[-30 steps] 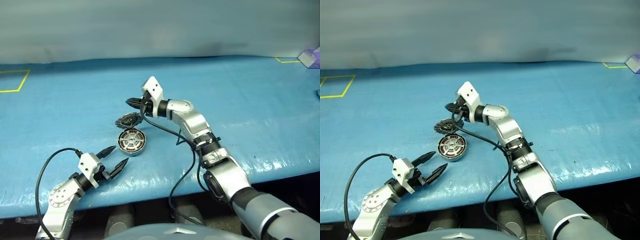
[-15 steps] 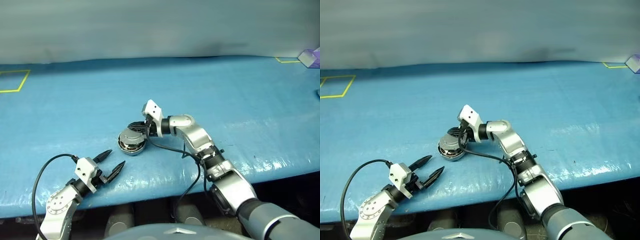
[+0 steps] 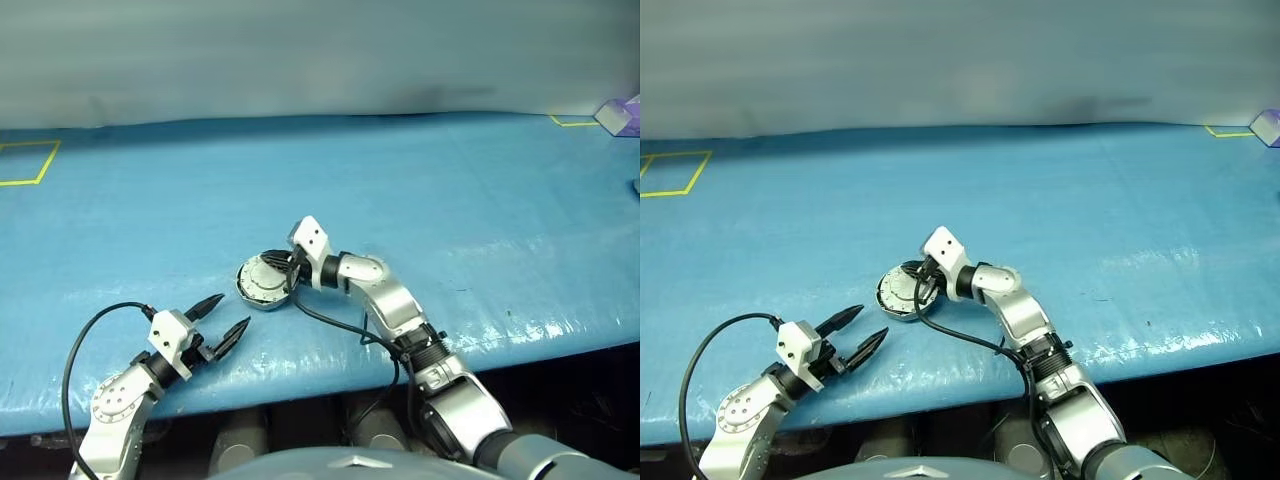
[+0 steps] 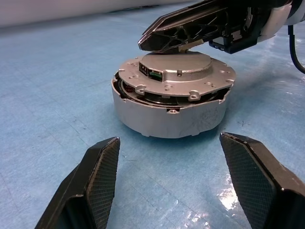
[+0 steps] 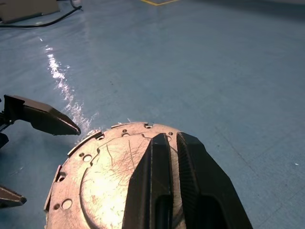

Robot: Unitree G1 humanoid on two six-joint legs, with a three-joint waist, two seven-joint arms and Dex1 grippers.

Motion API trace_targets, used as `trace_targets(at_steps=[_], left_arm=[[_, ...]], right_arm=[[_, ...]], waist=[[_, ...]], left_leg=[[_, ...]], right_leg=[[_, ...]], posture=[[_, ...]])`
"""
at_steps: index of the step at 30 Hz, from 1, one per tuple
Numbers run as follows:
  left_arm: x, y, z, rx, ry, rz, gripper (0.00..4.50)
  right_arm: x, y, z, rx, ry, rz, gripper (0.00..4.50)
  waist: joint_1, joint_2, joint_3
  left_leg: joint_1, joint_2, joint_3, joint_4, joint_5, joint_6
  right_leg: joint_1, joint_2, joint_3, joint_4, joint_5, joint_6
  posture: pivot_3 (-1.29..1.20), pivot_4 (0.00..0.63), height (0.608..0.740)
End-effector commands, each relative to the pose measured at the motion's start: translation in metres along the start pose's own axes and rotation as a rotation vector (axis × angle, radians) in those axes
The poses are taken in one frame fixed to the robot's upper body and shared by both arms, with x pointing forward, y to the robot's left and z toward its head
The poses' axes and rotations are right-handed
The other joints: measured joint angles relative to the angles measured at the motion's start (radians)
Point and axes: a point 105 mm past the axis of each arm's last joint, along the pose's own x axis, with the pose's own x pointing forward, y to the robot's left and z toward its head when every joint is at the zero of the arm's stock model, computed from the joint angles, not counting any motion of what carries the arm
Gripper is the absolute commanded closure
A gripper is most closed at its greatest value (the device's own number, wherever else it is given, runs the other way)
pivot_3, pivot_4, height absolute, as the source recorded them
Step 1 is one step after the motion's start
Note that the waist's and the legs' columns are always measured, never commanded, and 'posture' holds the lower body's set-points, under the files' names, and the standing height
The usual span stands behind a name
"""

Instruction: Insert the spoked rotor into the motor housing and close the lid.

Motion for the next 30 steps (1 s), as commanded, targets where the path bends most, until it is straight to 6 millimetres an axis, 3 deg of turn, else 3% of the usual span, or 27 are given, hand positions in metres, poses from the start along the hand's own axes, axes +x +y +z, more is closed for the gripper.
trace_targets(at_steps=[1,5,11,18,30], left_arm=[[0.002,-0.001,0.006,0.024,-0.024,-0.014,0.83],[0.003,-0.003,0.006,0.018,-0.023,-0.025,0.83],[0.005,-0.004,0.006,0.018,-0.023,-0.035,0.83],[0.007,-0.006,0.004,0.011,-0.023,-0.039,0.83],[0.003,-0.006,0.001,0.005,-0.015,-0.019,0.83]], right_arm=[[-0.001,0.014,0.017,-0.028,-0.074,0.048,3.24],[-0.002,0.023,0.016,-0.048,-0.075,0.069,1.92],[-0.001,0.018,0.006,-0.056,-0.043,0.022,0.01],[0.001,0.013,-0.001,-0.055,-0.008,-0.006,0.01],[0.003,0.024,-0.008,-0.147,0.025,0.049,0.01]], waist=[[-0.001,0.0,0.0],[-0.001,0.0,0.0],[0.0,0.0,0.0],[0.0,0.0,0.0],[0.0,0.0,0.0]], left_leg=[[0.0,0.0,0.0,0.0,0.0,0.0],[0.0,0.001,0.0,0.0,0.0,0.0],[0.0,0.0,0.0,0.0,0.0,0.0],[0.0,0.0,0.0,0.0,0.0,0.0],[0.0,0.0,0.0,0.0,0.0,0.0]], right_leg=[[0.0,0.0,0.0,0.0,0.0,0.0],[0.0,0.001,0.0,0.0,0.0,0.0],[0.0,0.001,0.0,0.0,0.0,0.0],[-0.001,0.001,0.0,0.0,0.0,0.0],[-0.001,0.001,0.0,0.0,0.0,0.0]], posture=[[0.0,0.15,0.74],[0.0,0.15,0.74],[0.0,0.15,0.74],[0.0,0.15,0.74],[0.0,0.15,0.74]])
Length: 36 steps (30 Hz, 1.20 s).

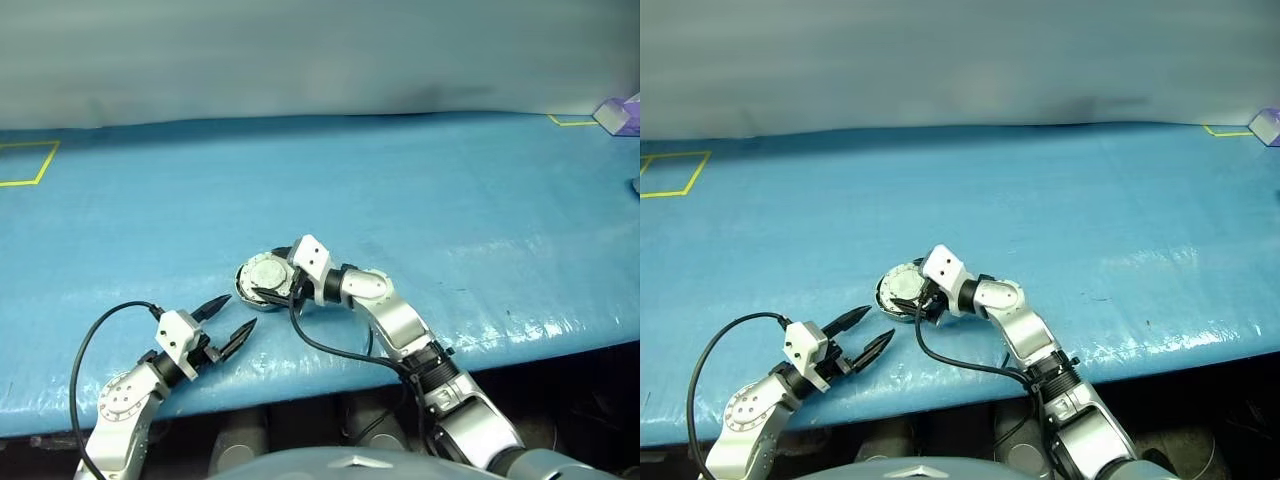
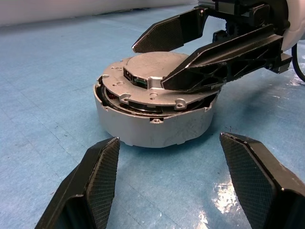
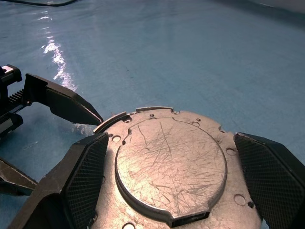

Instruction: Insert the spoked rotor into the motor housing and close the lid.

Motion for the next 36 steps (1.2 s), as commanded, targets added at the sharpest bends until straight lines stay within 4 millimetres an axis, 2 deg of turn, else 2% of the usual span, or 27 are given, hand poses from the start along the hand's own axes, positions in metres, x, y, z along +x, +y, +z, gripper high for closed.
trace_targets(at_steps=[1,2,5,8,11,14,17,26,32,36], left_arm=[[-0.001,0.001,0.003,0.019,-0.011,0.008,0.83],[-0.001,0.001,0.003,0.02,-0.01,0.009,0.83],[-0.001,0.002,0.002,0.022,-0.009,0.011,0.83],[-0.002,0.002,0.002,0.022,-0.008,0.013,0.83],[-0.002,0.002,0.002,0.021,-0.006,0.013,0.83],[-0.002,0.002,0.001,0.022,-0.002,0.016,0.83],[-0.002,0.003,0.0,0.025,0.002,0.019,0.83],[-0.005,0.003,-0.001,0.023,0.01,0.026,0.83],[-0.004,0.003,-0.002,0.023,0.011,0.03,0.83],[-0.005,0.002,-0.002,0.023,0.012,0.03,0.83]], right_arm=[[0.003,0.007,-0.002,-0.029,0.008,0.03,0.38],[0.003,0.007,-0.003,-0.03,0.013,0.029,0.54],[0.004,0.006,-0.003,-0.014,0.012,0.019,1.46],[0.005,0.001,-0.002,0.015,0.009,-0.003,1.49],[0.008,-0.003,0.008,0.062,-0.033,-0.024,1.49],[0.011,0.0,0.019,0.142,-0.07,-0.002,1.49],[0.014,0.007,0.025,0.133,-0.072,0.036,1.49],[0.017,0.009,0.014,0.085,0.005,0.008,1.49],[0.02,0.013,-0.001,0.037,0.084,0.0,1.49],[0.019,0.012,-0.002,0.042,0.094,-0.01,1.49]], waist=[[0.0,0.0,0.0],[0.0,0.0,0.0],[0.0,0.0,0.0],[-0.001,0.0,0.0],[-0.001,0.0,0.0],[-0.002,0.0,0.0],[-0.002,0.0,0.0],[-0.002,0.0,0.0],[-0.003,0.0,0.0],[-0.003,0.0,0.0]], left_leg=[[0.0,0.0,0.0,0.0,0.0,0.0],[0.0,0.0,0.0,0.0,0.0,0.0],[0.0,0.0,0.0,0.0,0.0,0.0],[0.0,0.0,0.0,0.0,0.0,0.0],[0.001,0.0,0.0,0.0,0.0,0.0],[0.001,0.001,0.0,0.0,0.0,0.0],[0.001,0.001,0.0,0.0,0.0,0.0],[0.0,0.001,0.0,-0.001,0.0,0.0],[0.001,0.001,0.0,0.0,0.0,0.0],[0.002,0.001,0.0,0.0,0.0,0.0]], right_leg=[[0.0,0.0,0.0,0.0,0.0,0.0],[0.0,0.0,0.0,0.0,0.0,0.0],[0.0,0.0,0.0,0.0,0.0,0.0],[0.0,0.0,0.0,0.0,0.0,0.0],[0.0,0.0,0.0,0.0,0.0,0.0],[0.0,0.0,0.0,0.0,0.0,0.0],[0.0,0.001,0.0,0.0,0.0,0.0],[-0.001,0.001,0.0,0.0,0.0,0.0],[0.0,0.001,0.0,0.0,0.0,0.0],[0.0,0.001,0.0,0.0,0.0,0.0]], posture=[[0.0,0.15,0.74],[0.0,0.15,0.74],[0.0,0.15,0.74],[0.0,0.15,0.74],[0.0,0.15,0.74],[0.0,0.15,0.74],[0.0,0.15,0.74],[0.0,0.15,0.74],[0.0,0.15,0.74],[0.0,0.15,0.74]])
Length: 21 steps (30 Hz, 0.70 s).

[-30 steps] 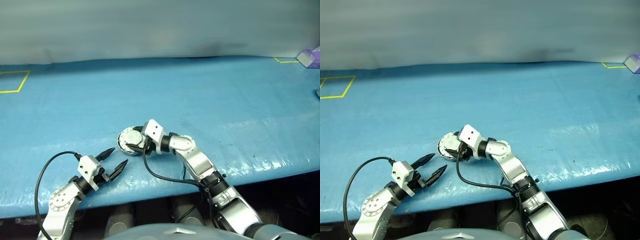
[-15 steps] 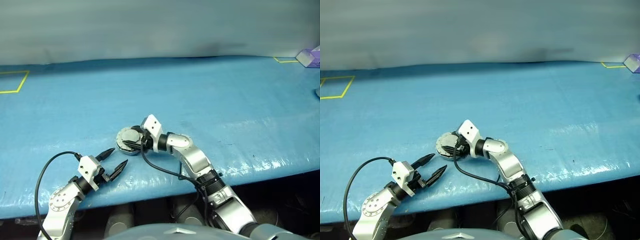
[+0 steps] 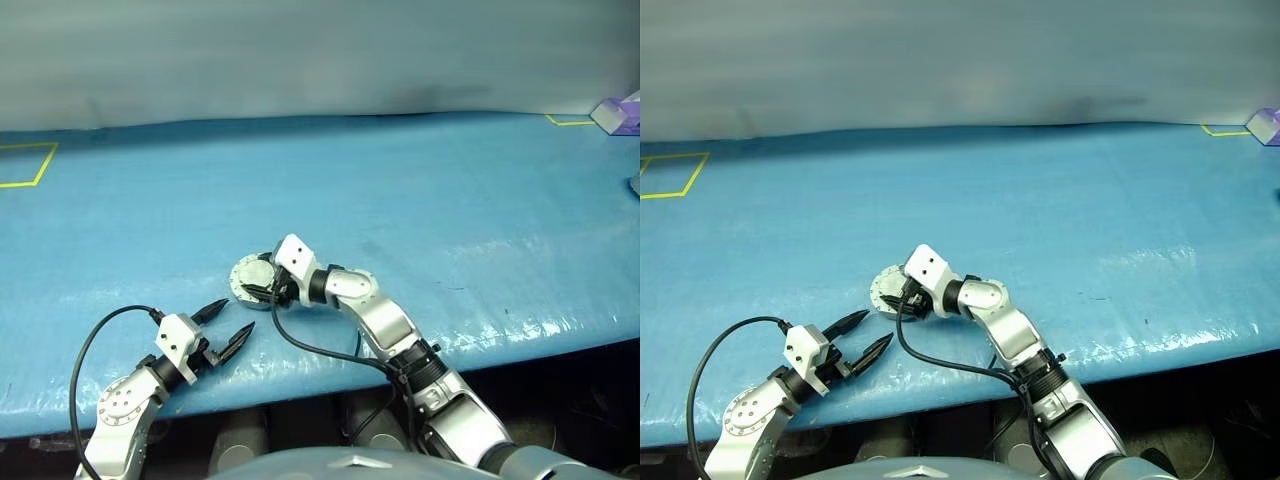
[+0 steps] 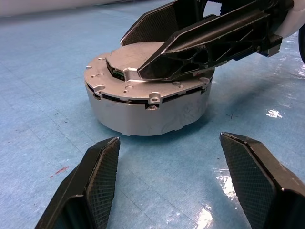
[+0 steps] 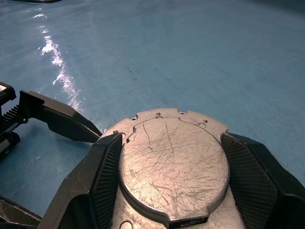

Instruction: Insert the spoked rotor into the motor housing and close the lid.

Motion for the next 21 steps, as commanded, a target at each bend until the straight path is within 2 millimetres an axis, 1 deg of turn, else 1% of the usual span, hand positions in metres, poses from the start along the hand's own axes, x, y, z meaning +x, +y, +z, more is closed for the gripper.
trace_targets(at_steps=[1,5,9,11,14,19,21], left_arm=[[-0.001,0.003,0.004,0.016,-0.018,0.013,0.83],[-0.001,0.003,0.004,0.015,-0.02,0.018,0.83],[-0.001,0.005,0.005,0.014,-0.027,0.04,0.83],[0.0,0.006,0.005,0.013,-0.028,0.049,0.83],[0.001,0.009,0.008,-0.006,-0.048,0.082,0.83],[0.007,0.024,0.025,-0.059,-0.135,0.165,0.83],[0.01,0.031,0.032,-0.082,-0.173,0.189,1.26]], right_arm=[[0.002,0.003,-0.007,-0.006,0.045,0.0,1.49],[0.002,0.004,-0.016,-0.035,0.089,-0.006,1.49],[0.0,0.002,-0.036,-0.088,0.179,-0.015,1.49],[0.0,-0.001,-0.042,-0.088,0.204,-0.028,1.49],[0.001,-0.001,-0.043,-0.087,0.207,-0.032,1.49],[0.001,-0.003,-0.041,-0.083,0.198,-0.036,1.49],[0.001,-0.003,-0.04,-0.081,0.195,-0.04,1.49]], waist=[[0.0,0.0,0.0],[0.0,0.0,0.0],[0.0,0.0,-0.001],[0.0,0.001,-0.002],[0.0,0.001,-0.003],[0.0,0.001,-0.004],[0.0,0.001,-0.004]], left_leg=[[0.0,0.0,0.0,0.0,0.0,0.0],[0.0,0.0,0.0,0.0,0.0,0.0],[0.0,0.0,0.0,0.0,0.0,0.0],[0.002,0.0,0.0,0.0,0.0,0.0],[0.003,0.0,0.0,0.0,0.0,0.0],[0.004,0.0,-0.001,0.001,0.0,0.0],[0.004,0.0,-0.001,0.001,0.0,0.0]], right_leg=[[0.0,0.0,0.0,0.0,0.0,0.0],[0.0,0.0,0.0,0.0,0.0,0.0],[0.0,0.0,0.0,0.0,0.0,0.0],[0.001,0.0,0.0,0.0,0.0,0.0],[0.0,0.0,0.0,0.0,0.0,0.0],[0.0,0.0,0.0,0.0,0.0,0.0],[0.0,0.0,0.0,0.0,0.0,0.0]], posture=[[0.0,0.15,0.74],[0.0,0.15,0.74],[0.0,0.15,0.74],[0.0,0.15,0.74],[0.0,0.15,0.74],[0.0,0.15,0.74],[0.0,0.15,0.74]])
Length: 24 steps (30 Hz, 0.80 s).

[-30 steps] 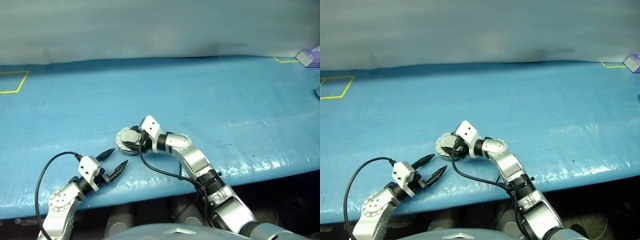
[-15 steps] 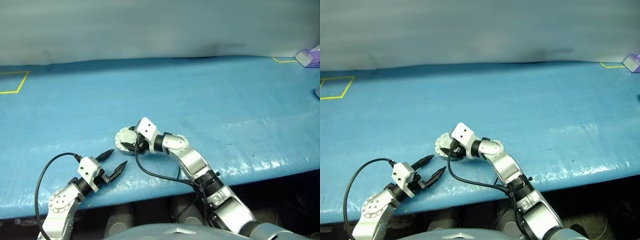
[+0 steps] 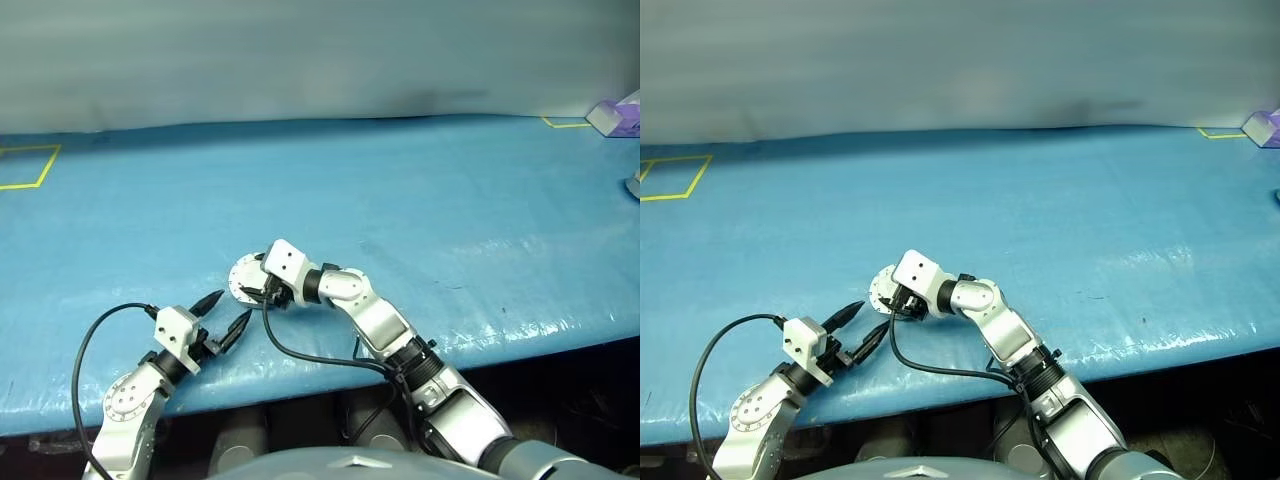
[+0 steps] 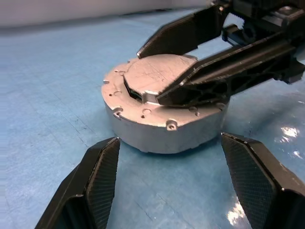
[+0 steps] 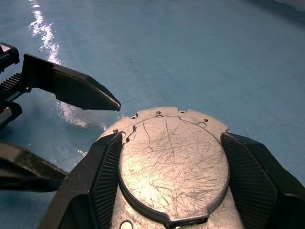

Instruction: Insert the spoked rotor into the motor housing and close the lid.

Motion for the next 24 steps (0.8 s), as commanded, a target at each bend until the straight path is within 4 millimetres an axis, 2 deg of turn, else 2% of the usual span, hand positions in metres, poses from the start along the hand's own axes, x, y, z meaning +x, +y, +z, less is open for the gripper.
trace_targets(at_steps=[1,10,12,20,24], left_arm=[[0.006,0.011,0.022,-0.007,-0.088,0.041,1.48],[0.024,0.008,0.028,0.021,-0.085,-0.03,4.46],[0.025,0.008,0.029,0.023,-0.085,-0.036,4.46],[0.02,0.01,0.005,0.069,0.04,-0.025,4.46],[0.023,0.005,0.005,0.06,0.032,-0.041,4.46]], right_arm=[[-0.001,0.001,-0.035,0.034,0.13,-0.015,1.49],[-0.005,-0.004,-0.035,0.043,0.121,-0.051,1.49],[-0.005,-0.005,-0.035,0.046,0.12,-0.055,1.49],[-0.009,-0.011,-0.035,0.071,0.113,-0.094,1.49],[-0.009,-0.012,-0.035,0.075,0.113,-0.096,1.49]], waist=[[0.0,0.0,0.0],[-0.001,0.0,-0.001],[0.0,0.0,-0.001],[0.001,0.0,-0.001],[0.002,0.0,-0.001]], left_leg=[[0.0,0.0,0.0,0.0,0.0,0.0],[-0.001,0.0,0.0,0.0,0.0,0.0],[-0.001,0.0,0.0,0.0,0.0,0.0],[-0.001,0.0,-0.001,0.0,0.0,0.0],[0.0,0.0,-0.001,0.0,0.0,0.0]], right_leg=[[0.0,0.0,0.0,0.0,0.0,0.0],[0.003,0.002,0.001,0.0,0.0,0.0],[0.003,0.002,0.001,0.0,0.0,0.0],[0.001,0.001,0.001,0.0,0.0,0.0],[0.0,0.001,0.001,-0.001,0.0,0.0]], posture=[[0.0,0.15,0.74],[0.0,0.15,0.74],[0.0,0.15,0.74],[0.0,0.15,0.74],[0.0,0.15,0.74]])
